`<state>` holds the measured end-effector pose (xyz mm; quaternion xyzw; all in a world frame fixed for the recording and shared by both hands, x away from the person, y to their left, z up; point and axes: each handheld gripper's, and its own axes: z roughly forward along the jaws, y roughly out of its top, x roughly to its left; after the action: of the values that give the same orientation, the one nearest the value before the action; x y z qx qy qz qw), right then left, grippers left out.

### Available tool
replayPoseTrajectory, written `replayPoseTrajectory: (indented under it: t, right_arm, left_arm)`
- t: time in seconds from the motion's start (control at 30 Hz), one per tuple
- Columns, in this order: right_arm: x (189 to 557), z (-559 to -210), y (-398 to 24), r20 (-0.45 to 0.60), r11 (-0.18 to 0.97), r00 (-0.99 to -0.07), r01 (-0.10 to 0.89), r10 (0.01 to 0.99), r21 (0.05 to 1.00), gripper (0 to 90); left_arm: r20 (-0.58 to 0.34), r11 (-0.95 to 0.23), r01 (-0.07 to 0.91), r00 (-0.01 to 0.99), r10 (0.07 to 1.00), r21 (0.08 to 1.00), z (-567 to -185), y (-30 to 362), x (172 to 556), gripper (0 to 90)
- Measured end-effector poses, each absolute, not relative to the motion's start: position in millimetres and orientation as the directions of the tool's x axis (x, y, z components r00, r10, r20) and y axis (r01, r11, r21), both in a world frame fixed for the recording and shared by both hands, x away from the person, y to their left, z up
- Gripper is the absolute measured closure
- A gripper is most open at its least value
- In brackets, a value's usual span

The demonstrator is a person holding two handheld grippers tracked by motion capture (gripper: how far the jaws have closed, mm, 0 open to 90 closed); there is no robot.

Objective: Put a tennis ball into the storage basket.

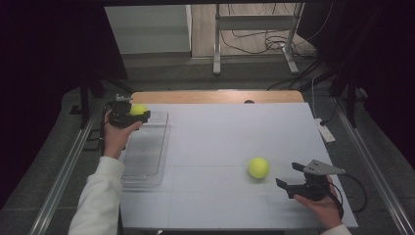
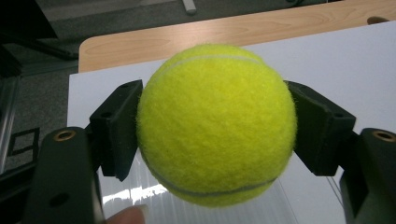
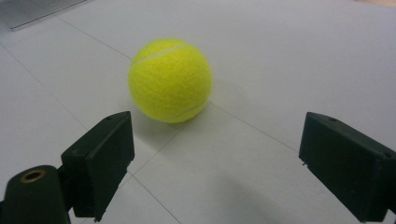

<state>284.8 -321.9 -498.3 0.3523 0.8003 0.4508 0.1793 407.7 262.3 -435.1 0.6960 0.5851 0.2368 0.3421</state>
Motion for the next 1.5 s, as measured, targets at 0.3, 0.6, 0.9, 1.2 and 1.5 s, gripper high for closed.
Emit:
replayPoseTrajectory:
  t: [0.3, 0.6, 0.9, 1.2, 1.5]
  right_arm:
    - [284.6, -498.3, -321.8, 0.028, 0.348, -0.686, 0.403, 0.727, 0.847, 10.6]
    - [285.3, -499.2, -321.7, 0.030, 0.349, -0.687, 0.405, 0.726, 0.845, 10.6]
    - [285.8, -499.7, -322.3, 0.033, 0.346, -0.686, 0.408, 0.727, 0.845, 10.6]
    - [285.9, -499.7, -322.2, 0.034, 0.346, -0.685, 0.409, 0.727, 0.845, 10.6]
    - [286.0, -499.8, -322.2, 0.034, 0.346, -0.685, 0.409, 0.728, 0.844, 10.6]
  left_arm:
    - [-0.051, -0.096, 0.670, 0.197, 0.979, 0.736, -442.7, 263.9, 409.4, 26.7]
    - [-0.047, -0.098, 0.692, 0.188, 0.981, 0.715, -452.9, 263.7, 416.3, 26.7]
    - [-0.035, -0.107, 0.708, 0.183, 0.983, 0.698, -459.1, 263.8, 421.0, 26.6]
    - [-0.026, -0.110, 0.722, 0.175, 0.984, 0.683, -463.8, 266.5, 423.7, 26.6]
    - [-0.008, -0.130, 0.740, 0.181, 0.984, 0.660, -470.4, 264.8, 426.6, 26.6]
